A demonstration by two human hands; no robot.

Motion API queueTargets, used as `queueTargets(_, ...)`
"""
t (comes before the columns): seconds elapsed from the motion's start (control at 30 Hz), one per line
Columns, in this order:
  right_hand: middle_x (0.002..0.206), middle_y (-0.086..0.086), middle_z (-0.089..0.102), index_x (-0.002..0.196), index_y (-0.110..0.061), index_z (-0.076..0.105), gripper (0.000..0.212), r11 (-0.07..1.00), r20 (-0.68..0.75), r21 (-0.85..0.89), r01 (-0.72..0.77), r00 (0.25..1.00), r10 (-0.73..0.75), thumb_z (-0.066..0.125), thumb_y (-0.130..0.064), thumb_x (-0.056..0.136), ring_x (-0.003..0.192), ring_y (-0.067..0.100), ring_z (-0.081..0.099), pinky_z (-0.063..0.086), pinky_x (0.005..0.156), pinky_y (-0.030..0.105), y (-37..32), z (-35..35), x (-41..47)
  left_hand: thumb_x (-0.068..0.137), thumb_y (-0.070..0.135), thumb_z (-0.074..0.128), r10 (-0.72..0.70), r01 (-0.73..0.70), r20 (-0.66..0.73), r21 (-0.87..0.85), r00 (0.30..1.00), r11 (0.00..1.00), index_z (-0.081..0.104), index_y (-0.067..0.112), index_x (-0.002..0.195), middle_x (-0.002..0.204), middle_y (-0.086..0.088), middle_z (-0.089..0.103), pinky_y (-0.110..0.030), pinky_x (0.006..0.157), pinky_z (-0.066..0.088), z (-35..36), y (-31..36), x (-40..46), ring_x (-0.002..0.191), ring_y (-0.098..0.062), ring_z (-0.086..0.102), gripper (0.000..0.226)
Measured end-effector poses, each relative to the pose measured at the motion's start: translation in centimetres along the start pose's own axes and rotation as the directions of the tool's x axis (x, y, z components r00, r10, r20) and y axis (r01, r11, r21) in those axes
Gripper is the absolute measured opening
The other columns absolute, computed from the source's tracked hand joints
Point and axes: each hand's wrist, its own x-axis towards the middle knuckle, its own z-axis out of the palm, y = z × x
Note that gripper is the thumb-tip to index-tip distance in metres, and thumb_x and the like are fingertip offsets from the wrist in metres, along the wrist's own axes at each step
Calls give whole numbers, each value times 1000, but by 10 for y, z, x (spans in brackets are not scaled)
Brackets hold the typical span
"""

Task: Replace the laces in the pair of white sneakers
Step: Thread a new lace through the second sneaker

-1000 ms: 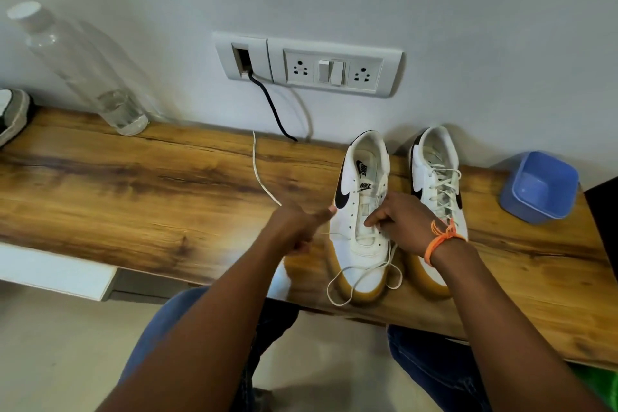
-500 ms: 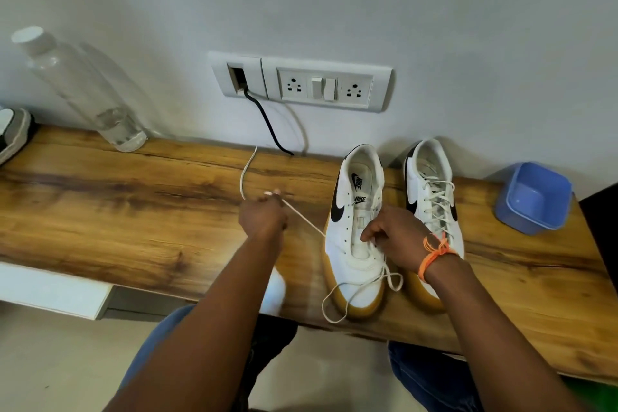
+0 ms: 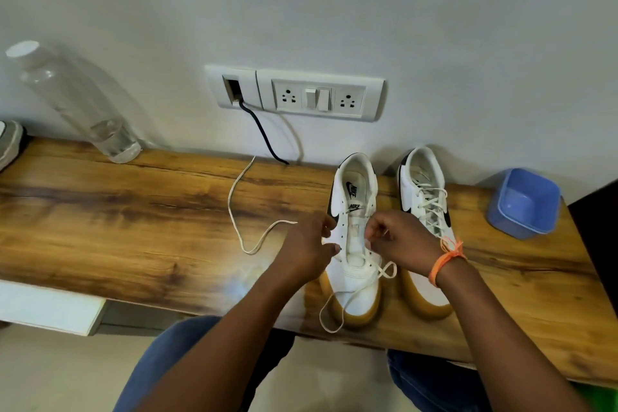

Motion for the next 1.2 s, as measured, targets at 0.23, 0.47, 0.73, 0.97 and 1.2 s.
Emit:
queueTargets(0.23, 86, 2, 59, 87, -18, 50, 42, 969, 179, -227, -102, 973, 144, 86, -17, 67, 80, 23, 59, 51, 70, 35, 1, 9, -7, 85, 9, 70, 238, -238, 30, 258, 971, 936, 61, 21, 94, 98, 0, 67, -35, 78, 55, 13, 9, 0, 88, -16, 62, 17)
queueTargets(0.47, 77, 6, 70, 90, -8, 68, 15, 953, 131, 215, -214, 973, 189, 65, 2, 81, 70, 13, 63, 52, 65, 24, -13, -28, -11, 84, 3, 72, 266, -285, 257, 39, 929, 958, 62, 11, 105, 99, -2, 66, -27, 62, 53, 17, 33, 14, 63, -7, 59, 25)
queueTargets(0.73, 64, 8, 61, 89, -5, 66, 5, 542, 19, 829, -135, 977, 215, 62, -2, 90, 58, 18, 61, 50, 50, 24, -29, -53, -17, 93, 27, 67, 253, -191, 388, -191, 886, 963, 66, 8, 96, 84, 1, 65, -20, 53, 46, -6, 45, 17, 63, -7, 62, 19)
queueTargets(0.97, 56, 1, 48, 93, -9, 70, 20, 674, 112, 678, -293, 948, 300, 71, -28, 86, 44, 11, 31, 25, 42, 20, -12, -51, -15, 96, 20, 63, 273, -154, 296, -368, 915, 917, 68, 11, 87, 74, -5, 70, -18, 48, 40, -10, 56, 15, 49, -4, 51, 13)
queueTargets(1.2, 52, -3, 45, 87, -12, 64, 8, 350, 47, 915, -199, 916, 399, 68, -13, 80, 35, 5, 28, 22, 37, 14, 16, -71, -15, 92, 19, 68, 245, -234, 150, -88, 958, 968, 75, 10, 86, 66, 2, 73, -23, 56, 45, -20, 45, 40, 49, 1, 53, 13)
